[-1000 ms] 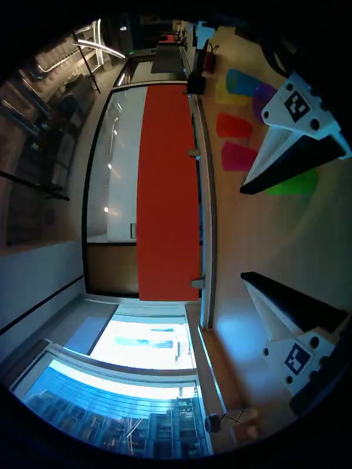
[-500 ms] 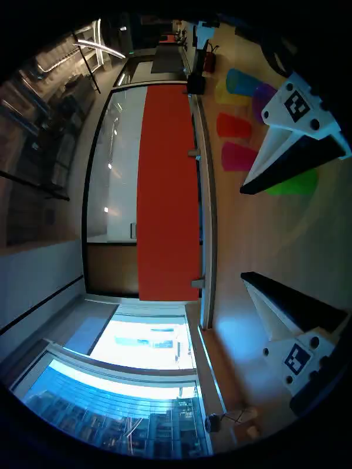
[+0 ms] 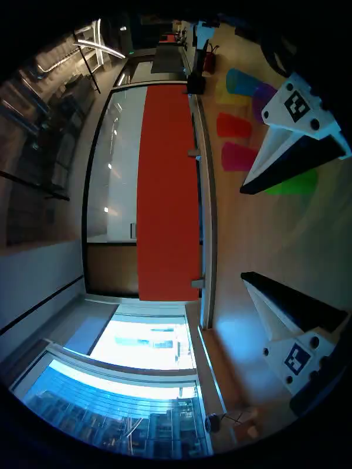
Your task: Pour water
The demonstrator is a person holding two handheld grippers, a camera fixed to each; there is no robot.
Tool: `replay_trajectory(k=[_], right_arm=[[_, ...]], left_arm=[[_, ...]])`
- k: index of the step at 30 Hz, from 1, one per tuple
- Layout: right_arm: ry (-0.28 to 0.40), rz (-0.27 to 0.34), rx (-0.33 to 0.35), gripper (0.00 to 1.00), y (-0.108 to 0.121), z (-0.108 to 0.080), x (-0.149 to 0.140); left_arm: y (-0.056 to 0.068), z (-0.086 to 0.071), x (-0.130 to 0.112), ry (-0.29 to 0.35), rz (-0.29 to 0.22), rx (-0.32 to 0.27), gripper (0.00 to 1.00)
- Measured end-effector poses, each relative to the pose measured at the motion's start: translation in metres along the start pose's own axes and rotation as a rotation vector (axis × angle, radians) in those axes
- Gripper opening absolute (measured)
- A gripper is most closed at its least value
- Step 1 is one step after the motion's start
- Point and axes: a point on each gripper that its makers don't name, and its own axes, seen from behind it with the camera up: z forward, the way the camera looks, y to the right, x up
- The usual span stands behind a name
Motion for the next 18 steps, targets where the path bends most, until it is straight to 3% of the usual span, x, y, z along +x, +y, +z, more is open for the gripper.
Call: replay_trajectory(k=[18], right_arm=[[0.000,0.000,0.000,0.99,0.0009,-0.0007,-0.0002]], left_arm=[[0.0008,0.0003,-0.0004,0.000,0.000,0.000,0.98]])
